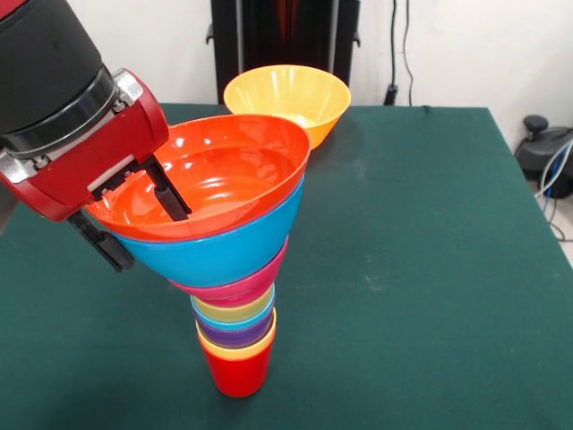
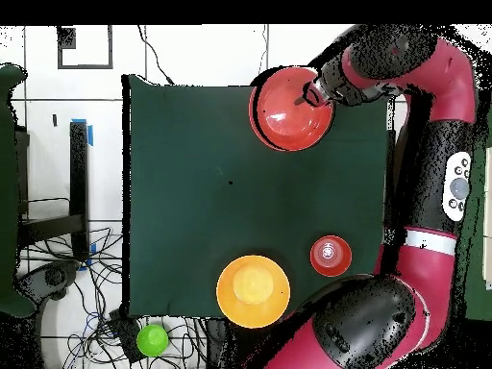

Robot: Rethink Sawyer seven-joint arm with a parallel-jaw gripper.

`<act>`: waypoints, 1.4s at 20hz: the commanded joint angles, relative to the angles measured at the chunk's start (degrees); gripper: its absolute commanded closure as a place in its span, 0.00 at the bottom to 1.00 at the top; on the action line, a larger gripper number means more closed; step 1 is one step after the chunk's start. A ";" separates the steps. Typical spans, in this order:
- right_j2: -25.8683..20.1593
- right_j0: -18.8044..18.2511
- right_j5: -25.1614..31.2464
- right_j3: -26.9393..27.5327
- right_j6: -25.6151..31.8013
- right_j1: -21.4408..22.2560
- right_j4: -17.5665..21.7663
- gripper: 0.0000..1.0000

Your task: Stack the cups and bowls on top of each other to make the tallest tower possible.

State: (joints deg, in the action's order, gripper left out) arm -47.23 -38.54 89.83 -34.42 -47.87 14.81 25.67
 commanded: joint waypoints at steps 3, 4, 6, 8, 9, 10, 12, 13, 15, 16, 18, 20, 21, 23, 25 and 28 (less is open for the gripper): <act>3.88 2.70 3.28 0.90 -11.42 -0.80 -0.32 0.00; 3.95 2.74 3.27 1.00 -11.36 -0.83 -0.38 0.00; 4.24 2.52 2.95 0.46 -11.26 -0.57 -0.60 0.00; 4.30 2.48 2.96 0.51 -11.09 -0.57 -0.58 0.00; 4.28 2.47 3.04 0.68 -11.06 -0.62 -0.56 0.00; 4.31 2.51 3.00 0.64 -10.98 -0.56 -0.57 0.00; 4.36 2.51 3.10 0.50 -10.99 -0.41 -0.67 0.00; 4.33 2.59 3.24 0.69 -10.98 -0.45 -0.62 0.00; 4.30 2.72 3.42 0.97 -10.96 -0.53 -0.52 0.00; 4.24 2.84 3.56 1.30 -11.03 -0.68 -0.41 0.00; 4.32 2.83 3.63 1.20 -11.25 -0.62 -0.55 0.00; 4.28 2.93 3.73 1.49 -11.32 -0.82 -0.54 0.00; 4.28 2.98 3.62 1.62 -11.41 -0.96 -0.52 0.00; 4.35 3.07 3.49 1.70 -11.32 -1.04 -0.47 0.00; 4.58 3.14 3.43 1.60 -11.74 -1.03 -0.55 0.00; 4.73 3.43 3.06 1.41 -12.86 -0.95 -0.94 0.00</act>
State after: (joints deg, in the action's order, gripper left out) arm -45.66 -38.03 89.84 -32.89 -47.88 14.79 25.22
